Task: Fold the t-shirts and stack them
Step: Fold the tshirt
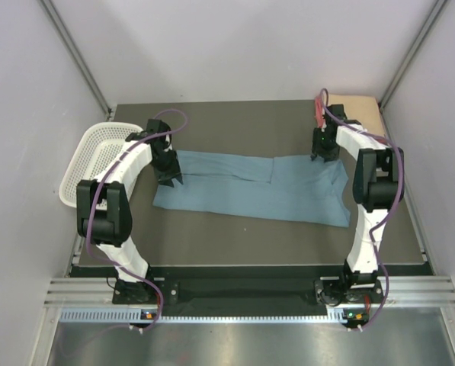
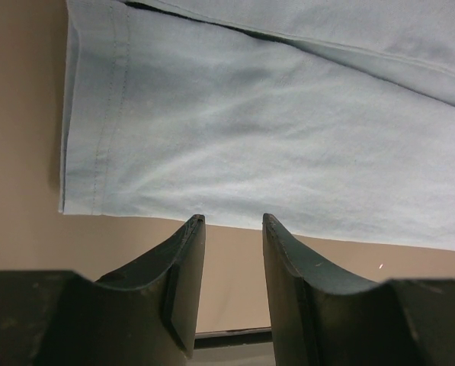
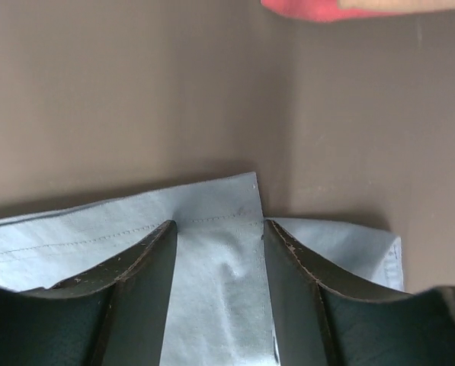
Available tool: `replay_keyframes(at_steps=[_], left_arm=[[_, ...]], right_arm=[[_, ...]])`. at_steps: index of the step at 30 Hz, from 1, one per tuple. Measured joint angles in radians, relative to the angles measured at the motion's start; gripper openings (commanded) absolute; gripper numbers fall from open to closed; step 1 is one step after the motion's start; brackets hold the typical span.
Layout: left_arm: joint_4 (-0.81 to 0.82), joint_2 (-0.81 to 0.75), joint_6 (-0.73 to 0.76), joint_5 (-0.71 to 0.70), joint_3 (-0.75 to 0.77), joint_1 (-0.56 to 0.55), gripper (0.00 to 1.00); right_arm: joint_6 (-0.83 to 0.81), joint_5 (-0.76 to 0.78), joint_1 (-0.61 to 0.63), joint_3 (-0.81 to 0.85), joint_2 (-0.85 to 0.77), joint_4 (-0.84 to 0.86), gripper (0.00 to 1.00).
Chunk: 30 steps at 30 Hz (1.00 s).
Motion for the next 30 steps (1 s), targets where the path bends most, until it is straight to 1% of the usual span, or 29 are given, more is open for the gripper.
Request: replay_keyframes(at_steps=[12, 16, 21, 30], left_arm=[[-0.006, 0.003, 0.000, 0.002, 0.021, 0.001, 0.41], [-0.008, 0.003, 0.000, 0.002, 0.027, 0.001, 0.41], [-0.011, 0.010, 0.000, 0.002, 0.032, 0.001, 0.41], [-0.013, 0.038, -0.001, 0.003, 0.044, 0.001, 0.41]], right_arm=[[0.012, -0.092, -0.038, 0.027, 0.030, 0.051, 0.49], [0.013, -0.100, -0.058, 0.031, 0.032, 0.058, 0.49], [0.013, -0.105, -0.077, 0.073, 0.068, 0.064, 0.44], [0.012, -0.137, -0.078, 0.070, 0.073, 0.087, 0.38]])
